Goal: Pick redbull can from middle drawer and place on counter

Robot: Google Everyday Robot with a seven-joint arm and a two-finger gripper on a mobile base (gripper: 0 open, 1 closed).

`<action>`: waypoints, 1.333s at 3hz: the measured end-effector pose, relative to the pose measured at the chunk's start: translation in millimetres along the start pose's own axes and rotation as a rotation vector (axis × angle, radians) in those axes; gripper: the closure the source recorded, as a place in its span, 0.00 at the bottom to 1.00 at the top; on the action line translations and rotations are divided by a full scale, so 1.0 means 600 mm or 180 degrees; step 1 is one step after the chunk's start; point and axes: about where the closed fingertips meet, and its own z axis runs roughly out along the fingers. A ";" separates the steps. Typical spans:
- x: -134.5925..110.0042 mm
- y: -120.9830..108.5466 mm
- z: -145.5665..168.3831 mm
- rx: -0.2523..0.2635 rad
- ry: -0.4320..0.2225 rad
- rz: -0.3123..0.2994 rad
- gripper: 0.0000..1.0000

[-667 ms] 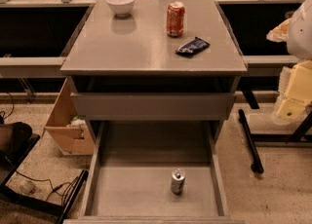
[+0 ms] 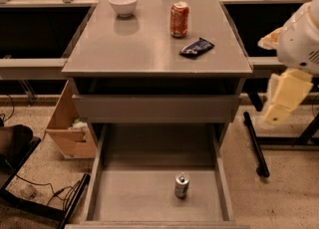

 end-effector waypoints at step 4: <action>-0.034 0.107 0.374 -0.0234 -0.1482 0.0574 0.00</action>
Offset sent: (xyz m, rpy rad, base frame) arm 0.0551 0.0874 -0.2147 0.5273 -0.1470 -0.1104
